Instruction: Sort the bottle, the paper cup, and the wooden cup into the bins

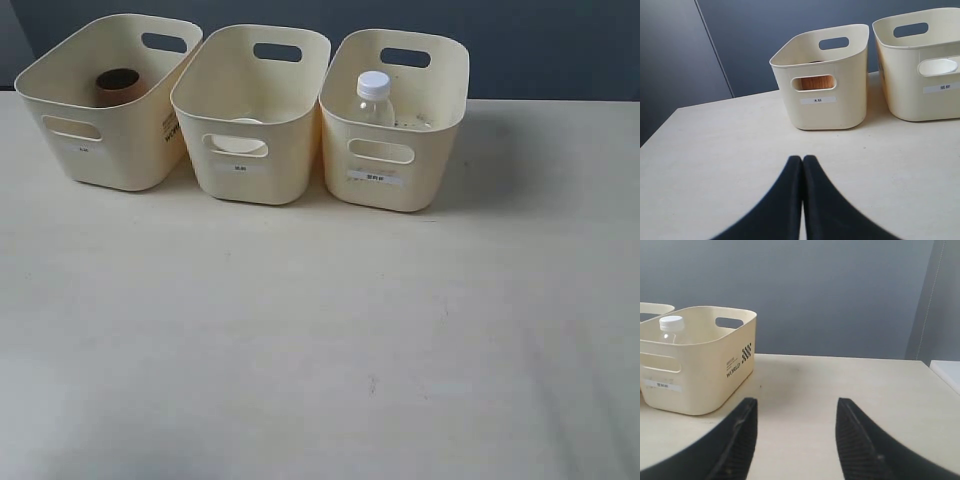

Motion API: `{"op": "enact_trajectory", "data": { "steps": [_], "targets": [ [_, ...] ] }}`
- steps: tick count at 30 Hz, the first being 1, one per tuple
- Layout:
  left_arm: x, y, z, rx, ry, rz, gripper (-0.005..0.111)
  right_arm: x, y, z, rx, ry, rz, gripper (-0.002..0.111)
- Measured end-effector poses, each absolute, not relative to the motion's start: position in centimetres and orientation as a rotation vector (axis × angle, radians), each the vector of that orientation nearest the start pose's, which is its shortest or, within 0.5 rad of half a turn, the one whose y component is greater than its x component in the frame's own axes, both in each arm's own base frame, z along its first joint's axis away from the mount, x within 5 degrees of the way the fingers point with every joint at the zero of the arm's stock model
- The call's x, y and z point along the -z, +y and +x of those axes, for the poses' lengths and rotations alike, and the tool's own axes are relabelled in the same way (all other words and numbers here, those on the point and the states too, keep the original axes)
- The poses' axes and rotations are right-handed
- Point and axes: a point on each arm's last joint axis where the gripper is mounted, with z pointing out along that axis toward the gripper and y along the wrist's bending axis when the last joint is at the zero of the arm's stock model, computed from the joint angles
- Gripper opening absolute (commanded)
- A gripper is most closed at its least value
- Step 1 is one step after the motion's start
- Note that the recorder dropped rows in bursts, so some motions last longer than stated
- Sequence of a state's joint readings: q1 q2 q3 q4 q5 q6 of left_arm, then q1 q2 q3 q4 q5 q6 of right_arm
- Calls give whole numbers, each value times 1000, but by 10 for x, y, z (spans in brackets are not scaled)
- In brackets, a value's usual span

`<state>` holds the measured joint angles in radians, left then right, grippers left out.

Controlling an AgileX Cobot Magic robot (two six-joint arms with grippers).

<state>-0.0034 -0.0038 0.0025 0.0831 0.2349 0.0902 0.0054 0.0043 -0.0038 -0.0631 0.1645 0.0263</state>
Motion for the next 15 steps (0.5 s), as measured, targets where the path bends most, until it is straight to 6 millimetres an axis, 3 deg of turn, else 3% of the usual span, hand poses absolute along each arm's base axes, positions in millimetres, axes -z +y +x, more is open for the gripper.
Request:
{"op": "enact_trajectory", "data": {
  "steps": [15],
  "targets": [
    [-191,2,55,-141,1713,135,0,-198,-1,56,33,1658,-26,47]
  ]
}}
